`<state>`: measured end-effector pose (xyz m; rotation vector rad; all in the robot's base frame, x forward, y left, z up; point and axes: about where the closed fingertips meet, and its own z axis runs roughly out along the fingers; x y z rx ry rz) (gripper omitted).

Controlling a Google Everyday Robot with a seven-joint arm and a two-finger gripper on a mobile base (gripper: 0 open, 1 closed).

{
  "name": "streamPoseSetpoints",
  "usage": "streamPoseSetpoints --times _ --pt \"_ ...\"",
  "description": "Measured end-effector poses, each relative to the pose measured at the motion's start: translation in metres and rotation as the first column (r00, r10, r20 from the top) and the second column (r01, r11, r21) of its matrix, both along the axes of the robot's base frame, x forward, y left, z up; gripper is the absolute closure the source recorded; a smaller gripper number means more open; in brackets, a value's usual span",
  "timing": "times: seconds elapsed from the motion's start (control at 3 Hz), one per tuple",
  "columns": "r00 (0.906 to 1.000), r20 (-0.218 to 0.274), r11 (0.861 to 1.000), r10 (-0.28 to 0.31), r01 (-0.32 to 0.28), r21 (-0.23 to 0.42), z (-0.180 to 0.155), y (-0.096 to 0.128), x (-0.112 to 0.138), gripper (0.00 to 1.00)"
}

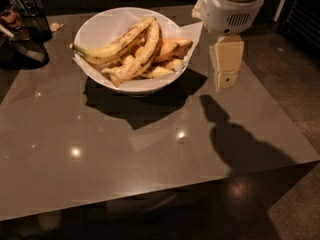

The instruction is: Pick banana from white bowl

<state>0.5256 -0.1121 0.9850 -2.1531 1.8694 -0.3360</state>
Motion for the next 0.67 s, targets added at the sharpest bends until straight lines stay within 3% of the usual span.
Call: streamPoseSetpoints --times 0.33,0.67 --pt "0.9936 -0.004 0.99 0.113 -0.113 -0.087 -0.014 0.023 0.004 0.0" --pt "0.9815 0.005 0.969 0.191 -0.188 -0.157 -0.015 0.037 0.011 0.0"
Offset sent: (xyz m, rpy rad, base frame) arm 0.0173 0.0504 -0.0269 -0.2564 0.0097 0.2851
